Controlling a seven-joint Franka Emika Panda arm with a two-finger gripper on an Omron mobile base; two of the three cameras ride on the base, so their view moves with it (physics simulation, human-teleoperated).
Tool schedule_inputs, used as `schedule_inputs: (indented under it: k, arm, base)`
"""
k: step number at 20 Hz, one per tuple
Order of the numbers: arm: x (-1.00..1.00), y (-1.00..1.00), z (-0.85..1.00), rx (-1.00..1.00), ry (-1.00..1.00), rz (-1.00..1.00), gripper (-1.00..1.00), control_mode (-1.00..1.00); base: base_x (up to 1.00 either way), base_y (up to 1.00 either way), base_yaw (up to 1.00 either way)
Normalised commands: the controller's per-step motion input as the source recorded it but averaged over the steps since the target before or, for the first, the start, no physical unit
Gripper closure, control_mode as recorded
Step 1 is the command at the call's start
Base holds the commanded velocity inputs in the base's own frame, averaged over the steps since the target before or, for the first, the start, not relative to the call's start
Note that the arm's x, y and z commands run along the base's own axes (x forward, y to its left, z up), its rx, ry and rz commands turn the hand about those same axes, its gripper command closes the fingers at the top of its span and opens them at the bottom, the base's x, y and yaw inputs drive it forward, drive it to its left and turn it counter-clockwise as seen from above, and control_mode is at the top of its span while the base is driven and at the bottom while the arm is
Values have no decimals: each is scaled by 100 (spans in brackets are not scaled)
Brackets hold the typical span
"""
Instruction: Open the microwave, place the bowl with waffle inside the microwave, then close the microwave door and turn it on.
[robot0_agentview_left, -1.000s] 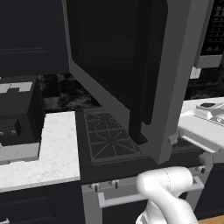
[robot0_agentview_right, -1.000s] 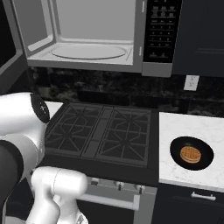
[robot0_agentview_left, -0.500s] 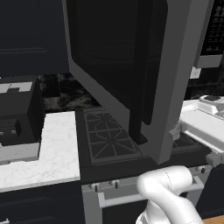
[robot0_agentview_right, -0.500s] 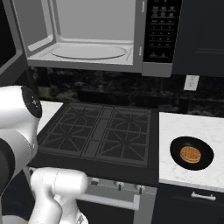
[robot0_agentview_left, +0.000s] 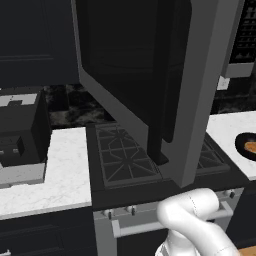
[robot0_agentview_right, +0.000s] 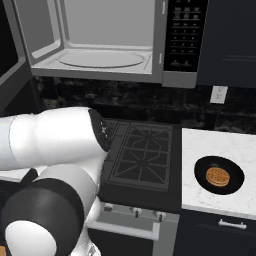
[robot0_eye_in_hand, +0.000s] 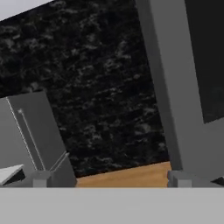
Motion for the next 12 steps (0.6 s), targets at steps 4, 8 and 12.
schedule_inputs:
  k: [4,8,12]
  arm:
    - [89,-91,-25,-15,10,-41,-100,-100]
    - [100,-82,-56,-22,3,-35,-100,-100]
    - [100,-69,-76,-28,0,-31,-100,-100]
  base:
    - [0,0,0]
    - [0,0,0]
    - [0,0,0]
